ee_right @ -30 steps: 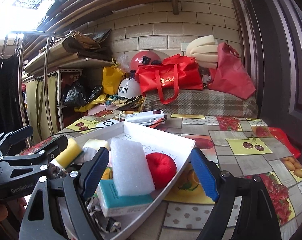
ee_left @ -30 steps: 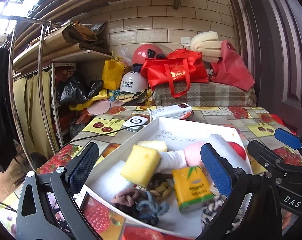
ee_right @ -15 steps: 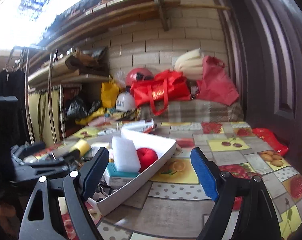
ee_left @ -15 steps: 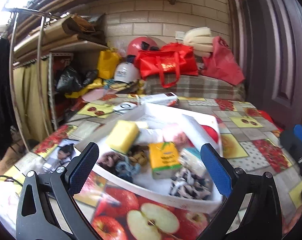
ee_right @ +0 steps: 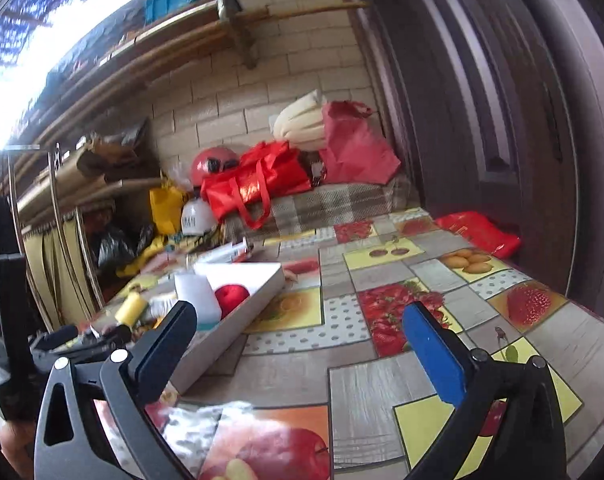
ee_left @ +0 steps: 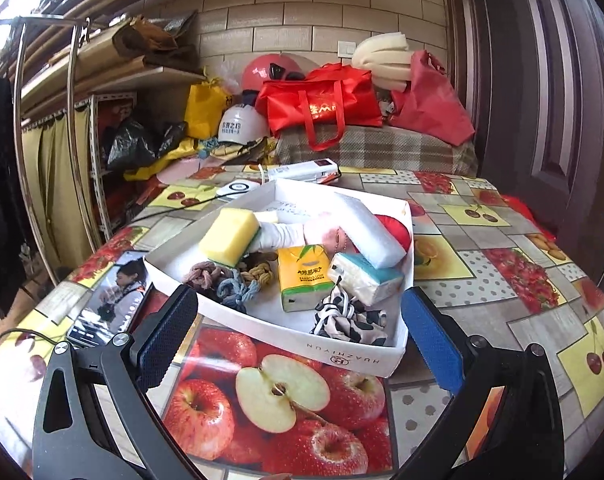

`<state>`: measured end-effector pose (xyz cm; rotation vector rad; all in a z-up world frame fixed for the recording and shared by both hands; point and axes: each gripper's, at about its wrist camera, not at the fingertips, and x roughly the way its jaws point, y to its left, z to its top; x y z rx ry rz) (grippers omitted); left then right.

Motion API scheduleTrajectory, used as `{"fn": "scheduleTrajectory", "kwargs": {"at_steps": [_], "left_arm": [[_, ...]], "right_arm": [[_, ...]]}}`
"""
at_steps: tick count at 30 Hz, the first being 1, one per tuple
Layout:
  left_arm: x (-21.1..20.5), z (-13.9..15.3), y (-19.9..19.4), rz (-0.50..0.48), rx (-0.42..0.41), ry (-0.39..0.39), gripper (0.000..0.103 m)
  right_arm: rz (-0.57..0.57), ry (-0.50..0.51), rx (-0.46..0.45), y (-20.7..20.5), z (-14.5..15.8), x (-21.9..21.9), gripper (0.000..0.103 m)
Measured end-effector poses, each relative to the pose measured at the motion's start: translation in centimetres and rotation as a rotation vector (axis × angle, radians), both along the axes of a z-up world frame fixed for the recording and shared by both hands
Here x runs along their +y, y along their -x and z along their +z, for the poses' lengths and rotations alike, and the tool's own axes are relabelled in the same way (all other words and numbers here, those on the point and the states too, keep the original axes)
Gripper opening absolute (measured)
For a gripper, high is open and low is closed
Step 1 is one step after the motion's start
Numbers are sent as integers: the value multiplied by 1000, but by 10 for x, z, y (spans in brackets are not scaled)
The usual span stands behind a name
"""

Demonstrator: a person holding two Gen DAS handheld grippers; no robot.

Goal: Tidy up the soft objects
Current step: 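Withdraw both open tools up and away from the filled box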

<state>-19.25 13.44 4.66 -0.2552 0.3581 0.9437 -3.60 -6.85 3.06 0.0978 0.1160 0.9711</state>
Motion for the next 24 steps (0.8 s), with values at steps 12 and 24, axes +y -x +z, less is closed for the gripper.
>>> {"fn": "scheduleTrajectory", "kwargs": {"at_steps": [12,24], "left_arm": [[-32,7,-1,-6,26,-91,103],[-24,-1,-16,27,126,-53,103]], "right_arm": [[-112,-10,-98,8,0,-10,103],[-137,41,-124,-1,1,-8,103]]}}
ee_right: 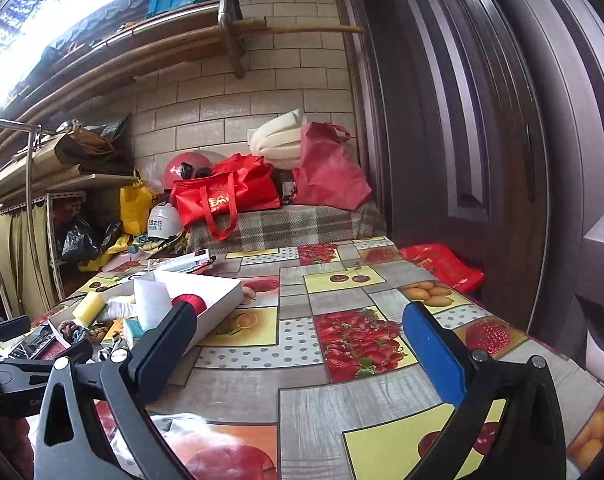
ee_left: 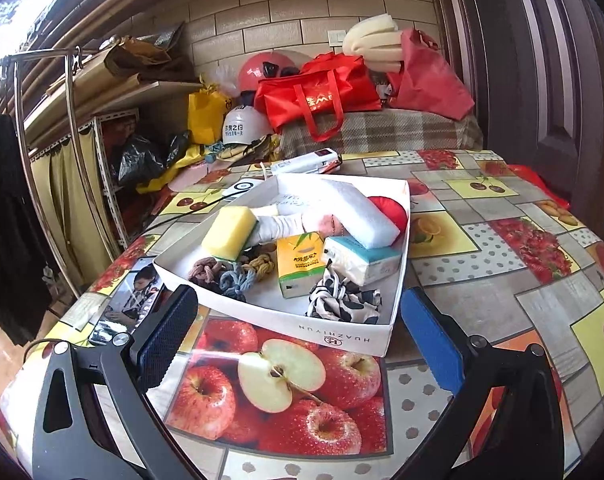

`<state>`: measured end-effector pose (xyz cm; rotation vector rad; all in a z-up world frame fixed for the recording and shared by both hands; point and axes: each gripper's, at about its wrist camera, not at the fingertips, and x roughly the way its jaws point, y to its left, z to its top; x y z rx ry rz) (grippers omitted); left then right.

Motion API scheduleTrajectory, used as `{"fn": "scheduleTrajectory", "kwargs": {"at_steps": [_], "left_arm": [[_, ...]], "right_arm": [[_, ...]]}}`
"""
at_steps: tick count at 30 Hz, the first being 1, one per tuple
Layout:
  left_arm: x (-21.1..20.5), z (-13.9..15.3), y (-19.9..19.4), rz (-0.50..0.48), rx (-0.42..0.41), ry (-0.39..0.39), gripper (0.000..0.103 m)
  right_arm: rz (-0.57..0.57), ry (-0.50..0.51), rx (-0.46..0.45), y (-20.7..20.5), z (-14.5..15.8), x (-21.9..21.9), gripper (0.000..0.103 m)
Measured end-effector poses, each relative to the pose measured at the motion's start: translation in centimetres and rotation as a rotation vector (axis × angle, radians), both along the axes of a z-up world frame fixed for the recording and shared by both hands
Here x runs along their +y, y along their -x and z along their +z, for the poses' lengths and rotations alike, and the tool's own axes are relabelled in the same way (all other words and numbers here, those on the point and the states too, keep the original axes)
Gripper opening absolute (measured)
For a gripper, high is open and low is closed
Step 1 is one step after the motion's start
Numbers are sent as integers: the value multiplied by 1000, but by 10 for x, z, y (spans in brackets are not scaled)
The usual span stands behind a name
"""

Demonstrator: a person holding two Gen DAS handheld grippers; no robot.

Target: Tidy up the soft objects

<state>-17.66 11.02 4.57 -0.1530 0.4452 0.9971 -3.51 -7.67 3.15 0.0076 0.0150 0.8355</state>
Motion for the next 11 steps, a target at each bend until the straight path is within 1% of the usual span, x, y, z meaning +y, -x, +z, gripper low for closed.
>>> {"fn": "scheduleTrajectory", "kwargs": {"at_steps": [4,11], "left_arm": [[1,-1,0,-7,-5,13,103],[-1,0,0,-27,-13,10,103]], "right_arm": [[9,-2,12,-2,0,-1,103],[11,-3,22,-4,1,-2,103]]}}
